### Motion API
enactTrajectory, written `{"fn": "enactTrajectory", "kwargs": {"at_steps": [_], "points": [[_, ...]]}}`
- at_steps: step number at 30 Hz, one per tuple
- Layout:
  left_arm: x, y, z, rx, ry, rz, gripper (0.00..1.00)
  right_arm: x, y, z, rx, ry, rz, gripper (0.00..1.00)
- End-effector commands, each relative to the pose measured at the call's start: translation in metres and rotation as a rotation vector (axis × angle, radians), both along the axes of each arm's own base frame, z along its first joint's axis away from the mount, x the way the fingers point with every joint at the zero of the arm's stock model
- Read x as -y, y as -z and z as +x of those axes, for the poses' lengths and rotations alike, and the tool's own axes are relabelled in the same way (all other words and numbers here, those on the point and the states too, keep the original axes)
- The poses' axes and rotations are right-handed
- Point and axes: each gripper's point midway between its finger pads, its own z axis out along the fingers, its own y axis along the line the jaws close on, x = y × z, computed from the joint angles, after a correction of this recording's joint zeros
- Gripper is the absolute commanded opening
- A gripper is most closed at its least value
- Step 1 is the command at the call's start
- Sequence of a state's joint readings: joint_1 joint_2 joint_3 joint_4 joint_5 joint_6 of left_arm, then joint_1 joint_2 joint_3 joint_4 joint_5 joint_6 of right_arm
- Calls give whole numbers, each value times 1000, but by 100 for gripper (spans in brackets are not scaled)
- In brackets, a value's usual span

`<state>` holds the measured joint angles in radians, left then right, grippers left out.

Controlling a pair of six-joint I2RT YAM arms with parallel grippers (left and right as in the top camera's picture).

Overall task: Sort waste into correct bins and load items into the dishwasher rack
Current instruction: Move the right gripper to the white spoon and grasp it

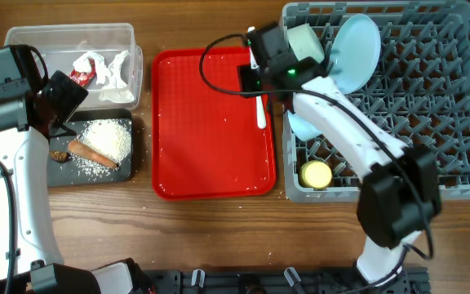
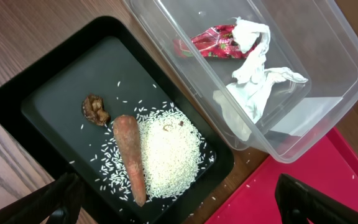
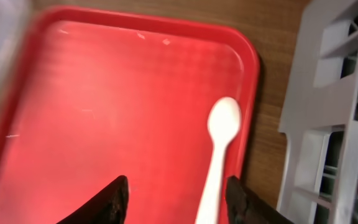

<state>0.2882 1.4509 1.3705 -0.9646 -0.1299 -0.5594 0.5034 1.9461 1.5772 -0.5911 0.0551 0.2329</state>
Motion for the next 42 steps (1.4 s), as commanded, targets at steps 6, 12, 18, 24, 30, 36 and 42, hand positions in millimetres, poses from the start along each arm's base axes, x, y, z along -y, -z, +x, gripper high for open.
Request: {"fn": "enactTrajectory", "kwargs": {"at_steps": [6, 12, 18, 24, 30, 36, 42], "points": [[-1, -8, 2, 20, 1, 10, 100, 19, 73, 11, -46, -91, -241, 50], [-1, -8, 2, 20, 1, 10, 100, 19, 91, 13, -65, -92, -251, 50], [-1, -8, 2, 21, 1, 10, 100, 17, 97, 12, -75, -150, -252, 49], [-1, -8, 2, 21, 1, 10, 100, 12, 110, 6, -106, -188, -241, 48], [-1, -8, 2, 20, 1, 10, 100, 10, 142, -4, -182, -220, -242, 48], [-1, -8, 2, 20, 1, 10, 100, 7, 148, -16, -228, -270, -228, 48], [-1, -8, 2, 20, 1, 10, 100, 10, 156, -48, -364, -322, -221, 48]]}}
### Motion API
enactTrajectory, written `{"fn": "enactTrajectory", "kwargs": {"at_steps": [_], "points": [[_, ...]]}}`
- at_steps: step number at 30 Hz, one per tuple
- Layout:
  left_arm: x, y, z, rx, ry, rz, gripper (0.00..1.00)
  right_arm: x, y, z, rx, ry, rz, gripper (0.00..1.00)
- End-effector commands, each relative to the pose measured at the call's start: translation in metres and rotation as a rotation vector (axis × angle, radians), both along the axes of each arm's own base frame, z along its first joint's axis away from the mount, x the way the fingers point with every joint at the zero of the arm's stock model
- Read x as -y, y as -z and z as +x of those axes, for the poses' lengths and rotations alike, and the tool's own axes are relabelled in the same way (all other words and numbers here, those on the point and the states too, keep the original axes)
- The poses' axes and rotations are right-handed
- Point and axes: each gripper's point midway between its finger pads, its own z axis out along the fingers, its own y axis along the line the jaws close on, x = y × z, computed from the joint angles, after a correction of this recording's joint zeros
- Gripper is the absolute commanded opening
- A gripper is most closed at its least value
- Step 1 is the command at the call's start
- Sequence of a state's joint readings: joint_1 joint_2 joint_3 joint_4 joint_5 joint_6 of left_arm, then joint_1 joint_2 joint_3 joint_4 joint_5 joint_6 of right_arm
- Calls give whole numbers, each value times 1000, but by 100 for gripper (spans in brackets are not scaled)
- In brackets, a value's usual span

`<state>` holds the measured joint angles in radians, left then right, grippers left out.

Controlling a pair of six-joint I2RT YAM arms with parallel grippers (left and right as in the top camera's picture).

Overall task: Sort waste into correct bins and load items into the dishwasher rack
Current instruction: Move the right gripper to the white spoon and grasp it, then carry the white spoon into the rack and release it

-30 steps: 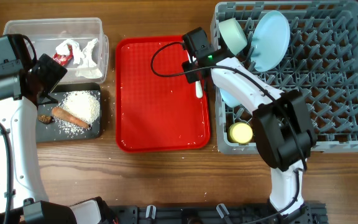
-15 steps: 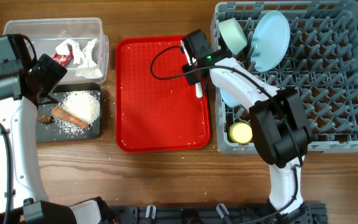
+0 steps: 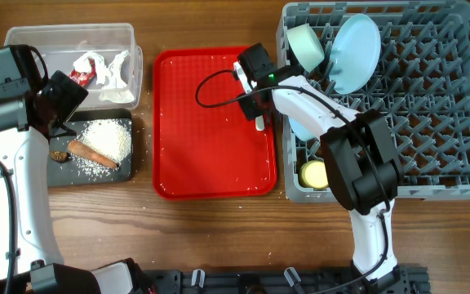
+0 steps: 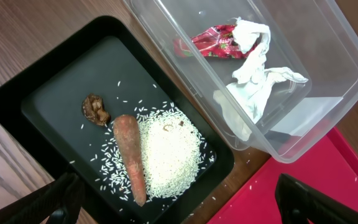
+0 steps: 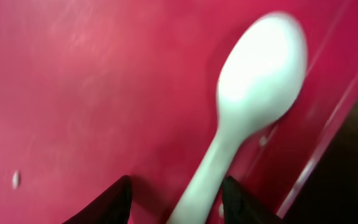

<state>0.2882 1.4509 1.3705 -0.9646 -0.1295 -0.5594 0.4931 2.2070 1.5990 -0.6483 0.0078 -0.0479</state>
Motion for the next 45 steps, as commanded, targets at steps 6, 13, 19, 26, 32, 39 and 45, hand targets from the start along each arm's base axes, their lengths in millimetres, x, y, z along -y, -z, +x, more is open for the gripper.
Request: {"fn": "enactTrajectory", "kwargs": {"at_steps": [6, 13, 19, 26, 32, 39, 45], "points": [[-2, -8, 2, 20, 1, 10, 100, 7, 34, -54, -252, -35, -11, 37], [-2, -8, 2, 20, 1, 10, 100, 9, 34, -58, -273, 2, -16, 16], [-2, -8, 2, 20, 1, 10, 100, 11, 35, -59, -275, 4, -25, 11], [-2, -8, 2, 20, 1, 10, 100, 14, 25, -65, -310, 4, -43, 10], [-2, -8, 2, 20, 1, 10, 100, 7, -9, -54, -284, 3, -19, 10], [-2, -8, 2, 21, 1, 10, 100, -4, -64, -35, -180, -4, 36, 10], [-2, -8, 2, 20, 1, 10, 100, -7, -89, -29, -120, -7, 68, 10]]}}
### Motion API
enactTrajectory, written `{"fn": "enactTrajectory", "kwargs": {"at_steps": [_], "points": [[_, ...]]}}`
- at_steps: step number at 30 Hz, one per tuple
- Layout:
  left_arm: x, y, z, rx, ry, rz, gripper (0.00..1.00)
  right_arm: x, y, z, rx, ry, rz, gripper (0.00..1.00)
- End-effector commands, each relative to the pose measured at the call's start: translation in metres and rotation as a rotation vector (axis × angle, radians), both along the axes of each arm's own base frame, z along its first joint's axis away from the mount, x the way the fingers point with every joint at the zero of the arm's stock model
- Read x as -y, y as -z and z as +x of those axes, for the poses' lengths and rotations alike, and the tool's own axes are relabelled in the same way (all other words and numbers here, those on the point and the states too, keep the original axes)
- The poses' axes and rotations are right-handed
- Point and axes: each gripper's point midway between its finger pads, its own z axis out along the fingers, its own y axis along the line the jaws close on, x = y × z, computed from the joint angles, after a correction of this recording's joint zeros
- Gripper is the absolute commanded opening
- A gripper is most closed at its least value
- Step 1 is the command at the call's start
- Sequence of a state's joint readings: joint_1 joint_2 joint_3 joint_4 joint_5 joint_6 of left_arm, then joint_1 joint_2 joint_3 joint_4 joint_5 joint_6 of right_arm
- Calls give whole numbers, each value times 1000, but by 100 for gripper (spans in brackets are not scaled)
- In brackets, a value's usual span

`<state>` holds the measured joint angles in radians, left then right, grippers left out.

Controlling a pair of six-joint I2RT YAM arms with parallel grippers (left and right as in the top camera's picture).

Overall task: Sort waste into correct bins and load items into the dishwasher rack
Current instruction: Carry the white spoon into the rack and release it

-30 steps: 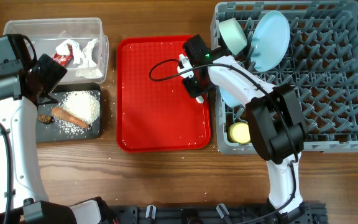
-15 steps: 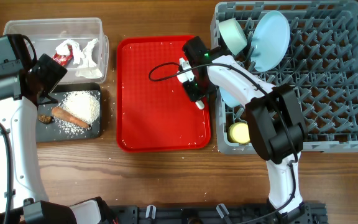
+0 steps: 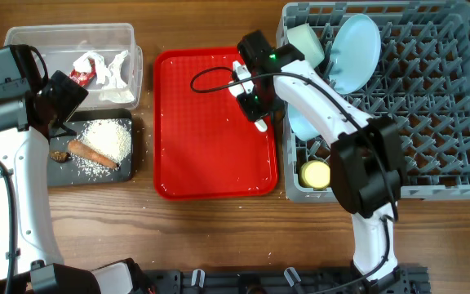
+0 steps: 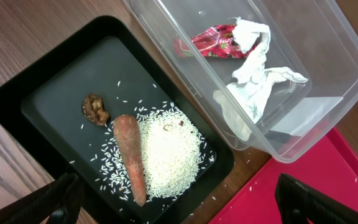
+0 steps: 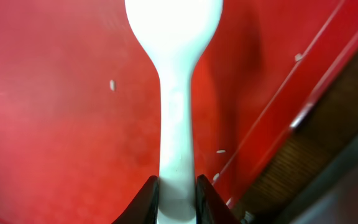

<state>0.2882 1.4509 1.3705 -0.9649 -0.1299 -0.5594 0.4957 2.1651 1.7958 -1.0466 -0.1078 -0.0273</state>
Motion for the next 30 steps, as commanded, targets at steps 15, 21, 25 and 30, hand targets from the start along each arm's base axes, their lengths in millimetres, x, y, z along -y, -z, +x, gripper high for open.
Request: {"fn": "enactTrajectory", "kwargs": {"at_steps": [15, 21, 25, 30], "points": [[-2, -8, 2, 21, 1, 10, 100, -1, -148, 18, 294, 103, 225, 10], [-2, -8, 2, 21, 1, 10, 100, 51, -199, 18, 391, 251, 229, 10], [-2, -8, 2, 21, 1, 10, 100, 108, -208, 19, 389, 460, 186, 10], [-2, -8, 2, 21, 1, 10, 100, 172, -200, 21, 346, 646, 143, 8]]}}
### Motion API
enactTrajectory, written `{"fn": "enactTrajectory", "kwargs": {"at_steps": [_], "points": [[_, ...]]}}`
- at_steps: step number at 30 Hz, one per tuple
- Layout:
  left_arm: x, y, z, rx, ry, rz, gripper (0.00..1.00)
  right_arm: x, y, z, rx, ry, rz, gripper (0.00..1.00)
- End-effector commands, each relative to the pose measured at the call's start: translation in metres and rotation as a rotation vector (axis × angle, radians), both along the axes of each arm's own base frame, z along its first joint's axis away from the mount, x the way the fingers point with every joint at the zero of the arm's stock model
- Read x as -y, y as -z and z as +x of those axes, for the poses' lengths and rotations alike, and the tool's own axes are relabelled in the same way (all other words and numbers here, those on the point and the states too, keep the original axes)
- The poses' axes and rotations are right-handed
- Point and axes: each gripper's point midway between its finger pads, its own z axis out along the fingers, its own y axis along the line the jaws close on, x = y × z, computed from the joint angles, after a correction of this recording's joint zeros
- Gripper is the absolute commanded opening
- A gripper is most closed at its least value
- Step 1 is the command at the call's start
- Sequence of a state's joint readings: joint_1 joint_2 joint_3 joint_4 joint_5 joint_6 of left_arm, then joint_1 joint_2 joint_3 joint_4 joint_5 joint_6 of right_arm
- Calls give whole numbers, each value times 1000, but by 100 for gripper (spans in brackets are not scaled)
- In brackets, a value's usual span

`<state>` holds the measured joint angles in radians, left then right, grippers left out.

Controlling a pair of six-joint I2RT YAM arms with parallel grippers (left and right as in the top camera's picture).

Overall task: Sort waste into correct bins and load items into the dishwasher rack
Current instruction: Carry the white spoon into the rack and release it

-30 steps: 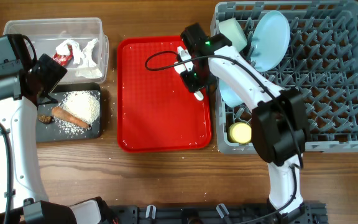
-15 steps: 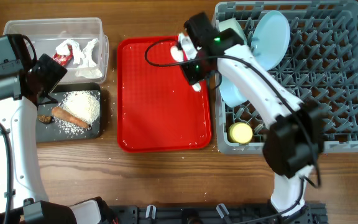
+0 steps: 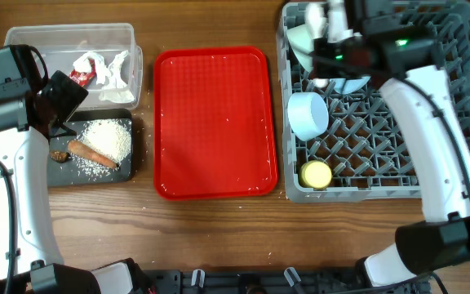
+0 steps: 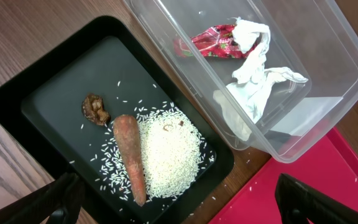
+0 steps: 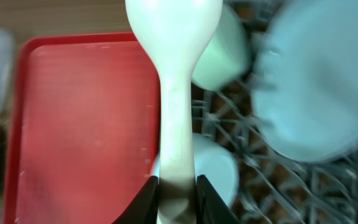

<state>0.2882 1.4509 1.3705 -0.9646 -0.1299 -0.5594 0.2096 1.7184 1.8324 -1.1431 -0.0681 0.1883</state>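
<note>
My right gripper (image 5: 176,200) is shut on the handle of a white plastic spoon (image 5: 174,74), held in the air over the left end of the grey dishwasher rack (image 3: 398,114). In the overhead view the spoon (image 3: 334,14) shows at the rack's far left corner, by the right gripper (image 3: 339,37). The red tray (image 3: 215,122) holds no items. Open and holding nothing, my left gripper (image 4: 185,205) hangs over the black tray (image 4: 55,93) of rice, a carrot (image 4: 131,155) and a brown scrap. The clear bin (image 4: 303,81) holds a red wrapper and white tissue.
In the rack stand a pale green cup (image 3: 302,38), a light blue plate (image 3: 351,83), a blue bowl (image 3: 308,114) and a yellow item (image 3: 316,174). The black tray (image 3: 92,147) and clear bin (image 3: 72,61) sit left of the red tray.
My right gripper has lifted the spoon off the red tray and now holds it above the rack's left end. The left arm has not moved.
The spoon lay at the red tray's right edge with my right gripper open above it. Then the open jaws were low around the handle. Then they were shut on the spoon on the tray, and now it is over the rack.
</note>
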Motion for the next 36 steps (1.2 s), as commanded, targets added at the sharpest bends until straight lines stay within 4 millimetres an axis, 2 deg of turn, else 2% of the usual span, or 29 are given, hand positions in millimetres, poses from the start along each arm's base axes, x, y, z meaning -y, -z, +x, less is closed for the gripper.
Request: {"fn": "enactTrajectory", "kwargs": {"at_steps": [1, 5, 6, 10, 13, 18, 22, 25, 33, 36], "points": [[-1, -8, 2, 20, 1, 10, 100, 47, -6, 3, -5, 172, 7, 8], [-1, -8, 2, 20, 1, 10, 100, 87, -3, 2, -27, 302, 24, 5], [-1, -8, 2, 20, 1, 10, 100, 104, -1, -2, -53, 372, 38, 4], [-1, -8, 2, 20, 1, 10, 100, 130, 3, -10, -89, 526, 85, 4], [-1, -8, 2, 20, 1, 10, 100, 141, 4, -12, -99, 606, 114, 4], [-1, -8, 2, 21, 1, 10, 100, 145, 8, -13, -119, 766, 178, 4], [-1, -8, 2, 20, 1, 10, 100, 144, 24, -18, -171, 940, 260, 4], [-1, -8, 2, 20, 1, 10, 100, 143, 43, -26, -226, 1057, 298, 4], [-1, -8, 2, 20, 1, 10, 100, 137, 101, -41, -340, 1192, 337, 4], [-1, -8, 2, 20, 1, 10, 100, 132, 116, -47, -379, 1239, 358, 4]]}}
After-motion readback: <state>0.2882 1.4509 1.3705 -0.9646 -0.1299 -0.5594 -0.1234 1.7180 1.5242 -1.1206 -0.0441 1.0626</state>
